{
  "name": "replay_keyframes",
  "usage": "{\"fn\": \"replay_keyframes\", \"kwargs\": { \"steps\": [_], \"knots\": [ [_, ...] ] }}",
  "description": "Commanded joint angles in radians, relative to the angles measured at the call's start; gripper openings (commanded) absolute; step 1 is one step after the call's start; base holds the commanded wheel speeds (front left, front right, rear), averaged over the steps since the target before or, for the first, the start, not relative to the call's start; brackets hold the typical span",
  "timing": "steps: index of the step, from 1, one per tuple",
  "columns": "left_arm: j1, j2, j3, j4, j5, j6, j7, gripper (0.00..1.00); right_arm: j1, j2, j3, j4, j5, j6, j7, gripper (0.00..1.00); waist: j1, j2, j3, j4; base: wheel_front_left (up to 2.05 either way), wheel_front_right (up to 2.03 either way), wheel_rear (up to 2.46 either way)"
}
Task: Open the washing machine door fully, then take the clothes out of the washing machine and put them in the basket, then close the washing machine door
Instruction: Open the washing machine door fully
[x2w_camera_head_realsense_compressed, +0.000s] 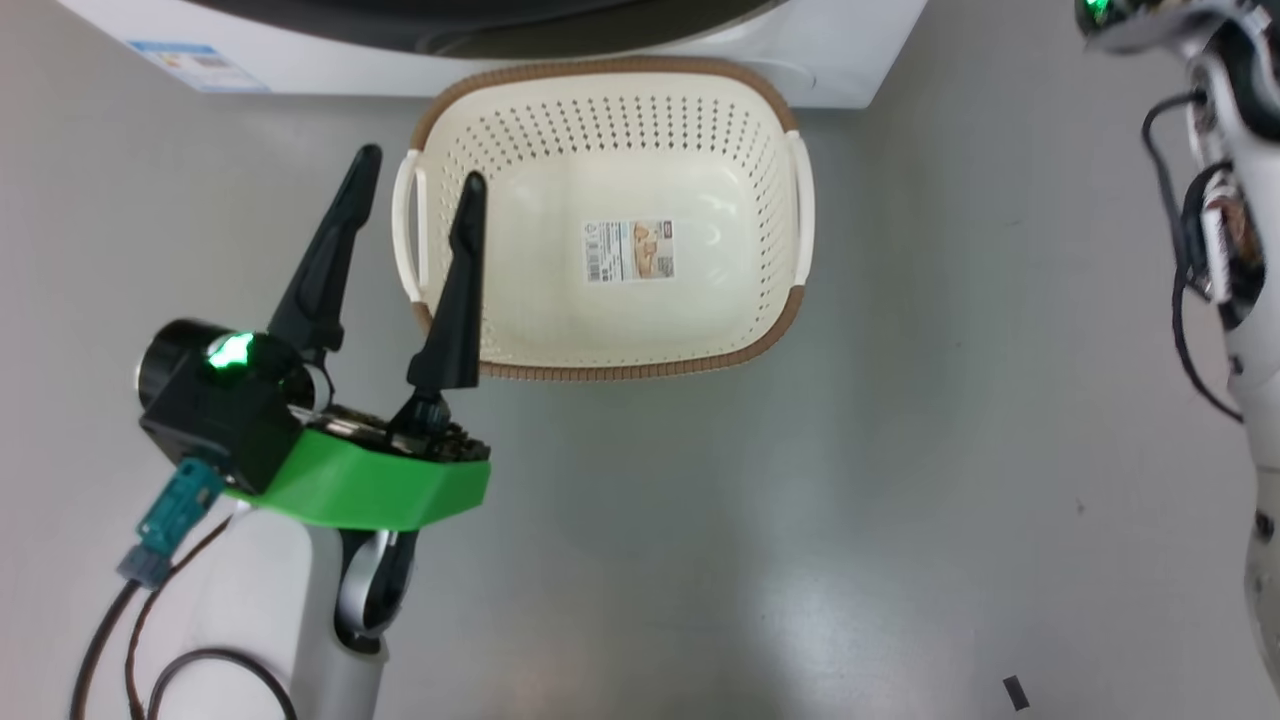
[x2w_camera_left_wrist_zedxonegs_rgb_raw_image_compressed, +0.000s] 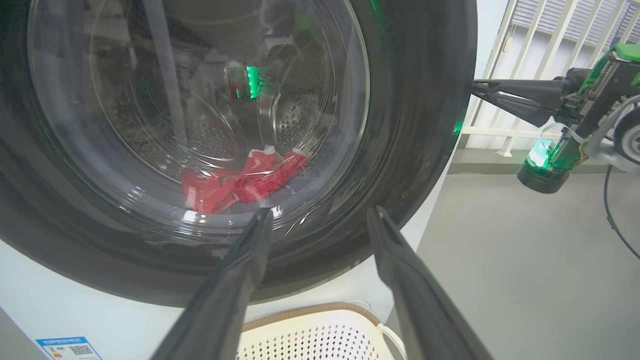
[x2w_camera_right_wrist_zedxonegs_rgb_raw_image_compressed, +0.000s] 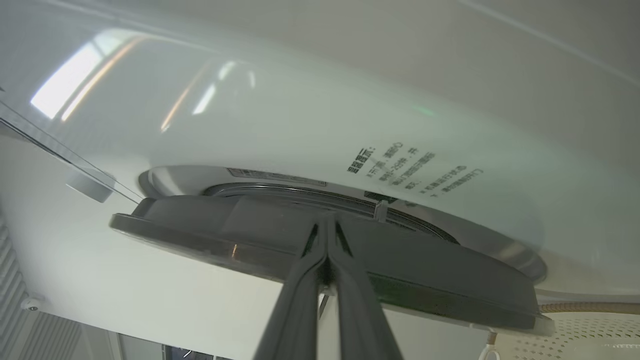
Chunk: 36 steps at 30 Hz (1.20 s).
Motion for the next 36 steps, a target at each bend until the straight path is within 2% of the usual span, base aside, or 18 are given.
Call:
{"fn": "replay_keyframes", "kwargs": {
  "steps": [1,8,16,36],
  "knots": [
    [-0.005,0.022,0.024,-0.032,0.002,-0.005,-0.008,1.00,-0.023,0.020,0.002,-0.019,0.010,0.008,0.007,0.00,-0.0001,0.0000,0.020,0.012,0.00,0.00,0.00],
    [-0.014,0.022,0.009,-0.051,0.025,-0.005,-0.008,1.00,-0.120,0.024,-0.008,0.017,0.065,0.008,0.081,0.00,-0.0001,0.0000,0.063,0.033,0.00,0.00,0.00],
    [-0.017,0.022,0.008,-0.044,0.033,-0.005,-0.008,1.00,-0.158,0.021,0.020,0.029,0.064,0.008,0.137,0.00,-0.0001,0.0000,0.081,0.041,0.00,0.00,0.00],
    [-0.019,0.022,0.028,-0.011,0.052,-0.006,-0.008,1.00,-0.112,0.023,0.057,0.030,0.096,0.008,0.260,0.00,-0.0001,0.0000,0.040,0.019,0.00,0.00,0.00]
  ]
}}
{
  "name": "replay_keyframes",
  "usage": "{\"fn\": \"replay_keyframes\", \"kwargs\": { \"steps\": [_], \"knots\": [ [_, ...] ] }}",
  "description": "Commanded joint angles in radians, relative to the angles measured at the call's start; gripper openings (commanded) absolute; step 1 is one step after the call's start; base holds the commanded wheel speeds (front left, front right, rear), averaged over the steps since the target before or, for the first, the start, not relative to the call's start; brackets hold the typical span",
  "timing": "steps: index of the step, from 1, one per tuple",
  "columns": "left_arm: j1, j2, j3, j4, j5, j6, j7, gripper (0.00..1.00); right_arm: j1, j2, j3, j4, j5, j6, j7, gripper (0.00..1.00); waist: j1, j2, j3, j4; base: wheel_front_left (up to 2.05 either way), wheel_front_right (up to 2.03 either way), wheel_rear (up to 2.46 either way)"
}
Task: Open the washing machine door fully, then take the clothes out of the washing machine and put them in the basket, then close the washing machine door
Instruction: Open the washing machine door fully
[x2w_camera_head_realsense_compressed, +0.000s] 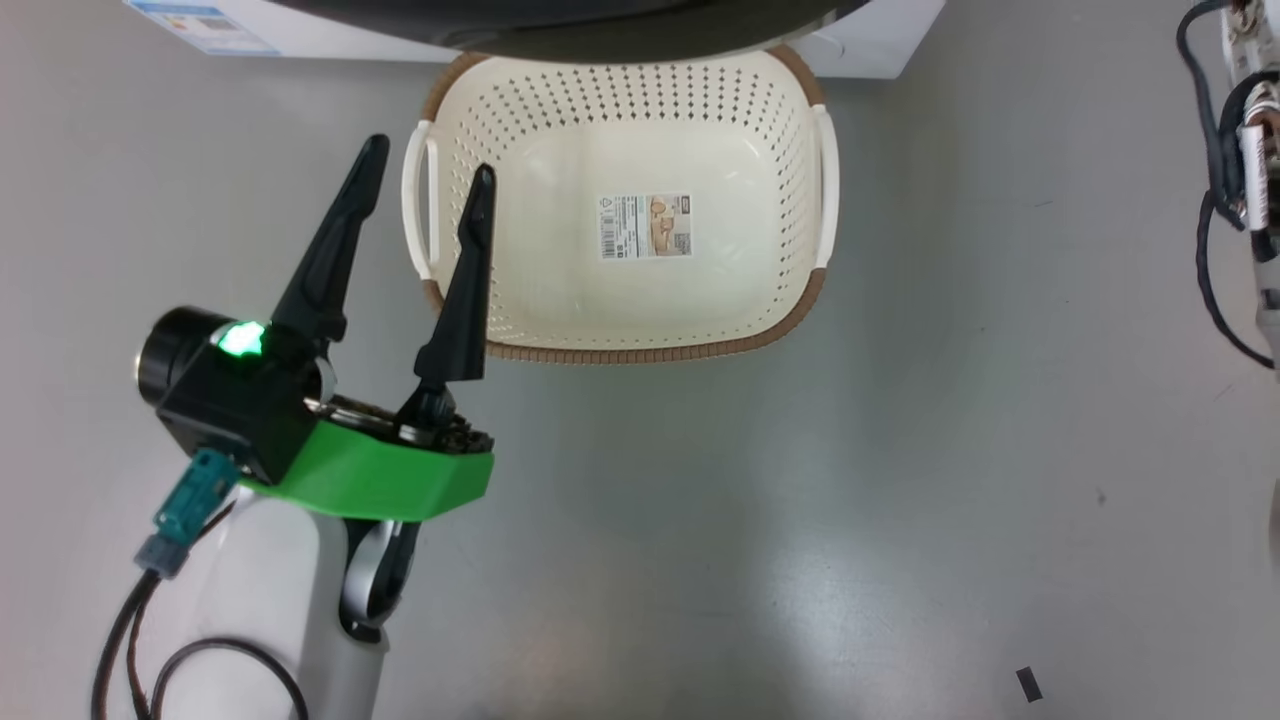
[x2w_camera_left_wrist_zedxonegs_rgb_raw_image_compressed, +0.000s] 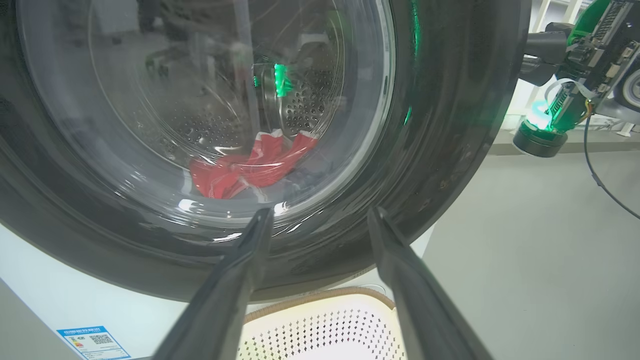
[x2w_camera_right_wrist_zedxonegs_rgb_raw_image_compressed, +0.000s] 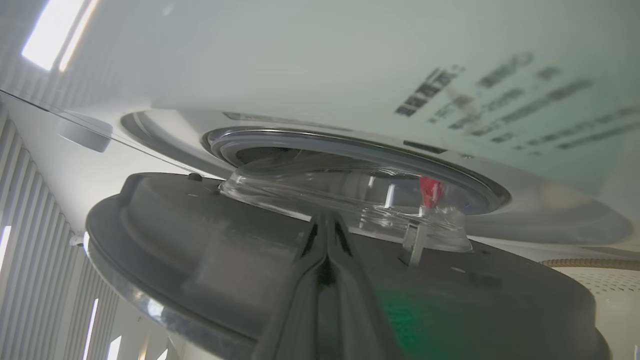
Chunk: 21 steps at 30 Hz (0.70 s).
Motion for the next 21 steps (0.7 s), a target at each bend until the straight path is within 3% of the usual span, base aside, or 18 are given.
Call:
{"fn": "replay_keyframes", "kwargs": {
  "steps": [1,21],
  "knots": [
    [0.001,0.025,0.035,-0.017,0.011,-0.005,-0.008,1.00,0.029,0.032,0.013,-0.034,0.009,0.008,0.016,0.00,0.0000,0.0000,-0.010,-0.007,0.00,0.00,0.00],
    [0.028,0.025,0.057,0.059,0.007,-0.005,-0.008,1.00,0.140,0.070,0.068,-0.021,0.003,0.008,0.069,0.00,0.0000,0.0000,-0.087,-0.029,0.00,0.00,0.00]
  ]
}}
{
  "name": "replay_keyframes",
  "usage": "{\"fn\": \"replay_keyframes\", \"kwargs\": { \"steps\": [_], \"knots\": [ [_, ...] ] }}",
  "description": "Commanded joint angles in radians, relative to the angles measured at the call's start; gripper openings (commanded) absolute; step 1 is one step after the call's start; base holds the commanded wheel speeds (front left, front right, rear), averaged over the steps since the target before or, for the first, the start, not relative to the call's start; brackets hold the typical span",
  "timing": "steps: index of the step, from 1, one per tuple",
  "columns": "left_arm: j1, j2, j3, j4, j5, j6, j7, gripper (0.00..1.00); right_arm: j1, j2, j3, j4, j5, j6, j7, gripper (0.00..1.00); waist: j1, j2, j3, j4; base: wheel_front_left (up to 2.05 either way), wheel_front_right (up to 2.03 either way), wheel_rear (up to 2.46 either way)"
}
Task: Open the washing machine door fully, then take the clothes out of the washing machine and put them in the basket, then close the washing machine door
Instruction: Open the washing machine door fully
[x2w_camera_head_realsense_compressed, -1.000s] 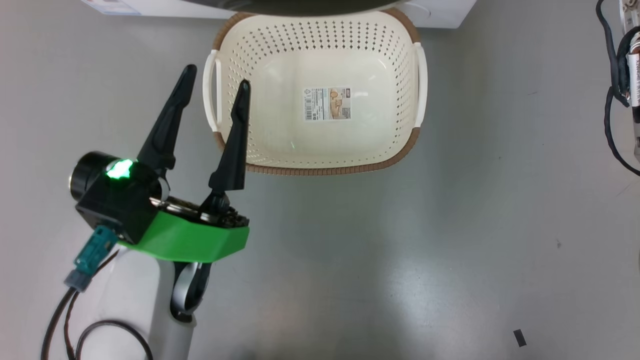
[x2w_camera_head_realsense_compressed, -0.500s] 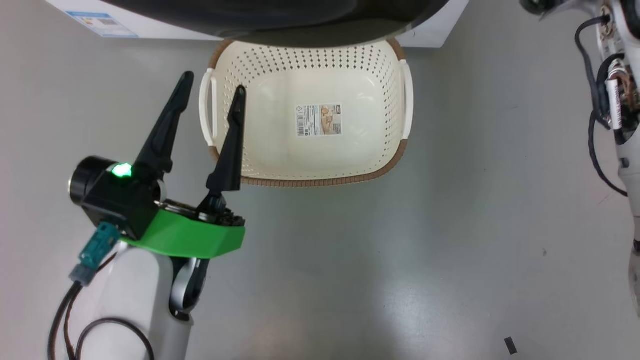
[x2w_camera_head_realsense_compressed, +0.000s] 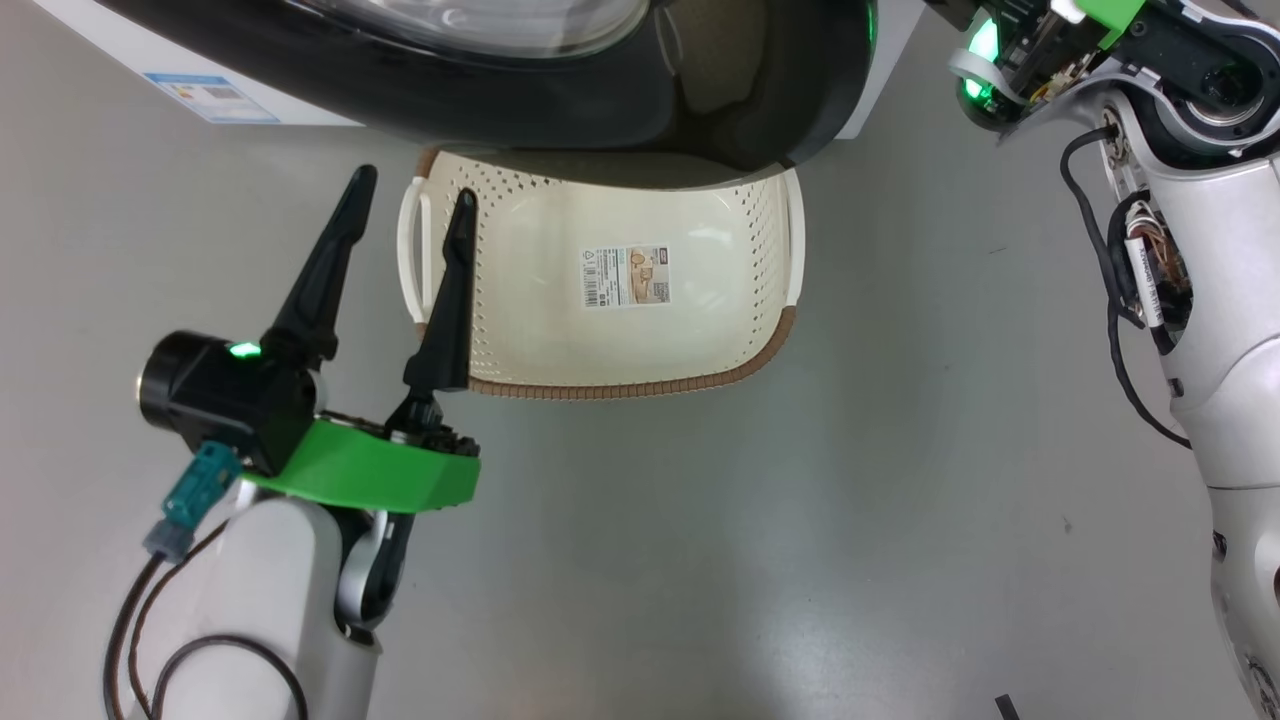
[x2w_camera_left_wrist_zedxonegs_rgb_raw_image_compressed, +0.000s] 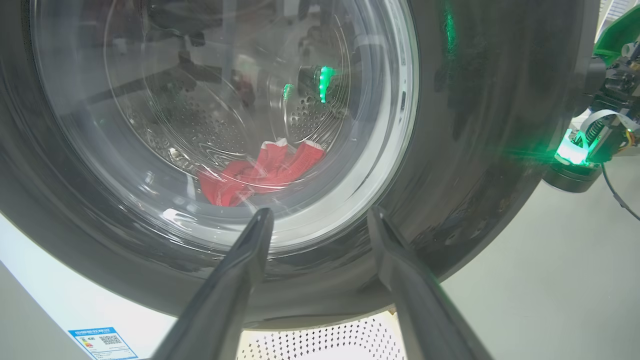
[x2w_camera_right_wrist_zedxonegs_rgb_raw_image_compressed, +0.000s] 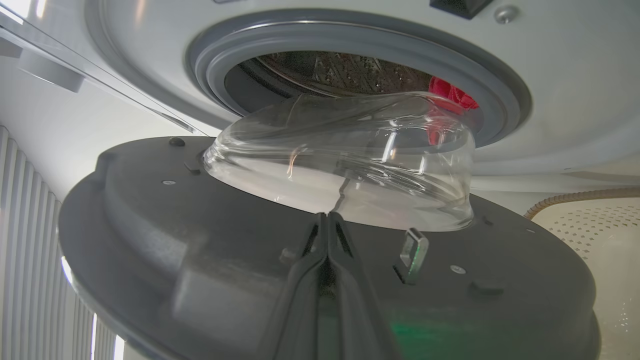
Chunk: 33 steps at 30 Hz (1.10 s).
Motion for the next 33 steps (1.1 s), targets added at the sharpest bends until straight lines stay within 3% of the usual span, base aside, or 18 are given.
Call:
{"fn": "replay_keyframes", "kwargs": {
  "steps": [1,5,8,9,10,20,27,33],
  "knots": [
    [0.021,0.025,0.034,-0.017,0.002,-0.005,-0.008,1.00,0.018,0.029,0.011,-0.028,-0.004,0.008,0.008,0.00,0.0000,-0.0001,0.002,0.000,0.00,0.00,0.00],
    [0.018,0.025,0.036,-0.012,-0.002,-0.005,-0.008,1.00,0.022,0.030,0.015,-0.036,-0.006,0.008,0.016,0.00,0.0000,-0.0001,0.008,-0.001,0.00,0.00,0.00],
    [0.015,0.025,0.035,-0.013,-0.002,-0.005,-0.008,1.00,0.021,0.025,0.000,-0.041,-0.033,0.008,-0.042,0.00,0.0000,-0.0001,0.011,-0.003,0.00,0.00,0.00],
    [0.014,0.025,0.035,-0.015,-0.002,-0.005,-0.008,1.00,0.019,0.021,-0.005,-0.042,-0.052,0.008,-0.074,0.13,0.0000,-0.0001,0.012,-0.004,0.00,0.00,0.00],
    [0.013,0.025,0.035,-0.016,-0.001,-0.005,-0.008,1.00,0.017,0.017,-0.006,-0.041,-0.076,0.008,-0.106,1.00,0.0000,-0.0001,0.013,-0.005,0.00,0.00,0.00],
    [0.011,0.025,0.046,-0.024,-0.006,-0.005,-0.008,1.00,0.066,-0.034,0.024,-0.096,-0.251,0.008,-0.310,1.00,0.0000,-0.0001,0.015,-0.022,0.00,0.00,0.00],
    [0.016,0.025,0.061,-0.017,-0.016,-0.004,-0.008,1.00,0.171,-0.098,0.109,-0.210,-0.389,0.008,-0.491,1.00,0.0000,-0.0001,-0.001,-0.036,0.00,0.00,0.00],
    [0.033,0.025,0.077,0.001,-0.015,-0.004,-0.008,1.00,0.245,-0.138,0.194,-0.220,-0.491,0.008,-0.675,1.00,0.0000,-0.0001,-0.031,-0.054,0.00,0.00,0.00]
  ]
}}
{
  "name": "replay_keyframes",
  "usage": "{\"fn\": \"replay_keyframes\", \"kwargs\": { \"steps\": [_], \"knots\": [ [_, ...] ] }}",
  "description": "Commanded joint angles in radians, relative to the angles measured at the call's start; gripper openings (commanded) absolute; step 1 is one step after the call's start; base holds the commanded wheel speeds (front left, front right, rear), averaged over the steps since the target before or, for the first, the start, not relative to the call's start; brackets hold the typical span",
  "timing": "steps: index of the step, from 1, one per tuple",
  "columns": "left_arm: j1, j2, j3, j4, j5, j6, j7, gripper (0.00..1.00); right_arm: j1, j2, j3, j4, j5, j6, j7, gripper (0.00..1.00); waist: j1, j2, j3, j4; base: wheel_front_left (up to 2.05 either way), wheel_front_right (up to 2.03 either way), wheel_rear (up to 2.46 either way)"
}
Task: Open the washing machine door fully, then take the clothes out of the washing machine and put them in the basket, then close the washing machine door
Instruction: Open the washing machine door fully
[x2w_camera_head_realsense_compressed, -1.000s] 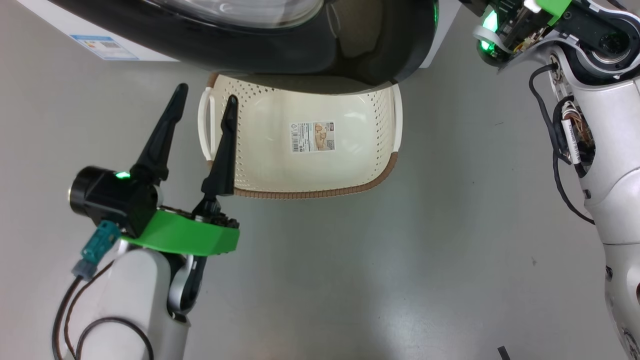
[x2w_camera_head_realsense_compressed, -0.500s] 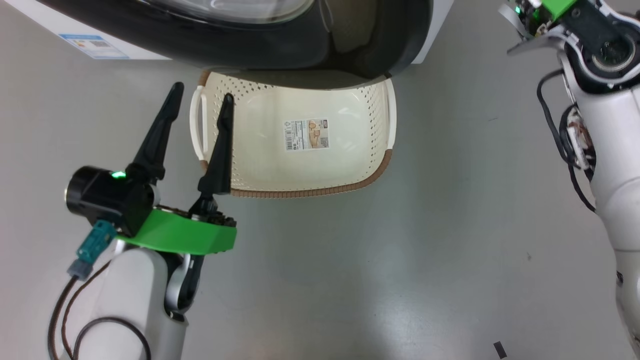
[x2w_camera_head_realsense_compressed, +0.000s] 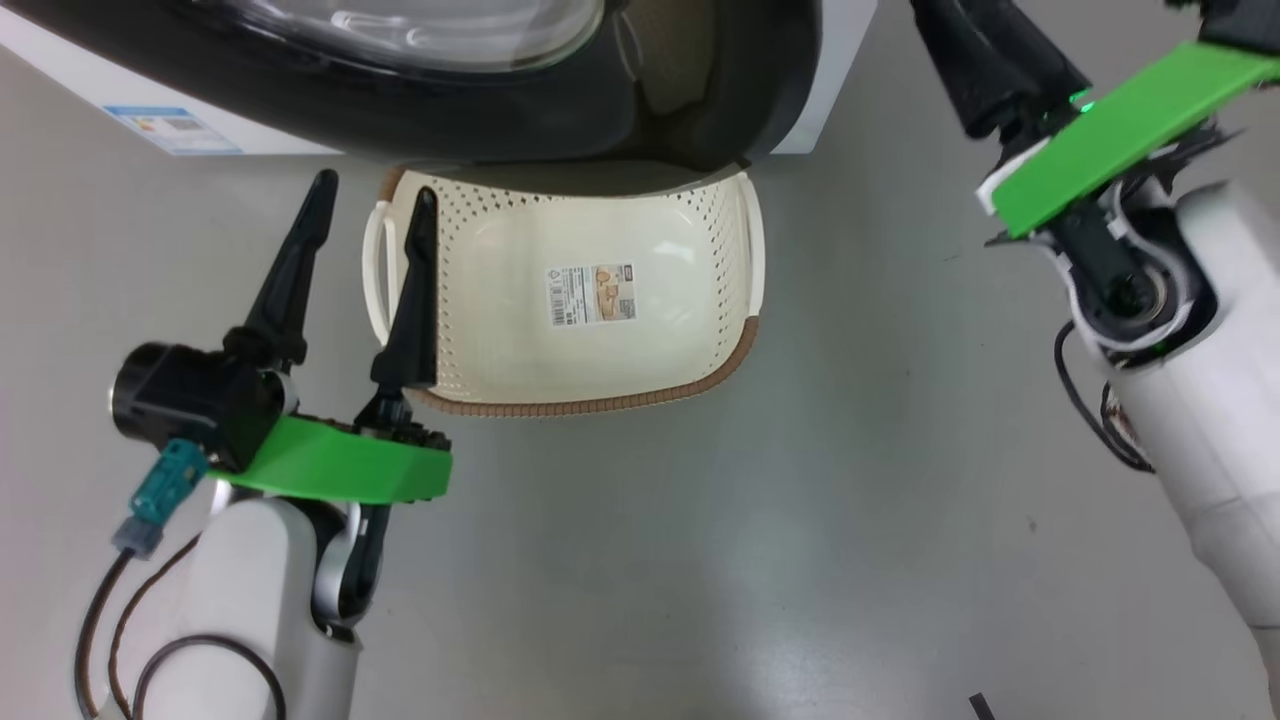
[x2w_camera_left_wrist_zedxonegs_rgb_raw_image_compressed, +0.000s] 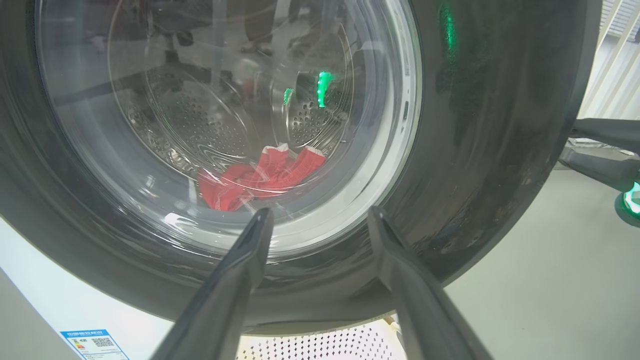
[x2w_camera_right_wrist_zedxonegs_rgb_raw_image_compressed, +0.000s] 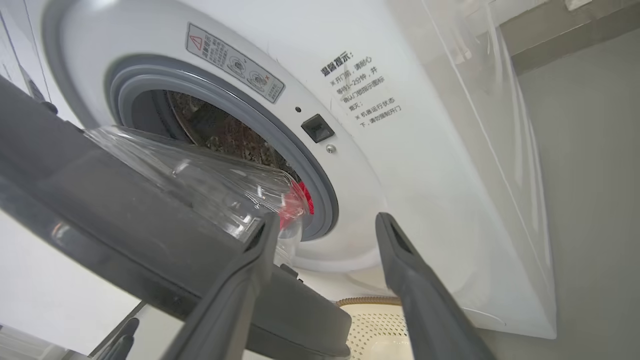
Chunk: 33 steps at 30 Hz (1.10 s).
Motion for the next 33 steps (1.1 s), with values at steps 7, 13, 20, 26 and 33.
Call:
{"fn": "replay_keyframes", "kwargs": {
  "steps": [7,13,20,26,33],
  "knots": [
    [0.054,0.026,0.049,0.008,0.001,-0.005,-0.008,1.00,0.072,-0.037,0.118,0.027,-0.153,0.008,-0.229,1.00,0.0000,0.0000,-0.044,-0.018,0.00,0.00,0.00],
    [0.082,0.026,0.056,0.024,-0.006,-0.005,-0.008,1.00,0.132,-0.042,0.129,0.070,-0.260,0.008,-0.327,1.00,0.0000,0.0000,-0.083,-0.022,0.00,0.00,0.00],
    [0.108,0.026,0.067,0.015,-0.010,-0.003,-0.008,1.00,0.246,-0.002,0.013,-0.008,-0.444,0.008,-0.333,1.00,0.0000,0.0000,-0.111,-0.030,0.00,0.00,0.00],
    [0.121,0.026,0.073,0.002,-0.009,0.000,-0.008,1.00,0.330,0.047,-0.074,-0.073,-0.583,0.008,-0.333,1.00,0.0000,0.0000,-0.115,-0.034,0.00,0.00,0.00],
    [0.129,0.026,0.078,-0.017,-0.015,0.002,-0.008,1.00,0.420,0.109,-0.185,-0.159,-0.809,0.008,-0.333,1.00,0.0000,0.0000,-0.112,-0.035,0.00,0.00,0.00]
  ]
}}
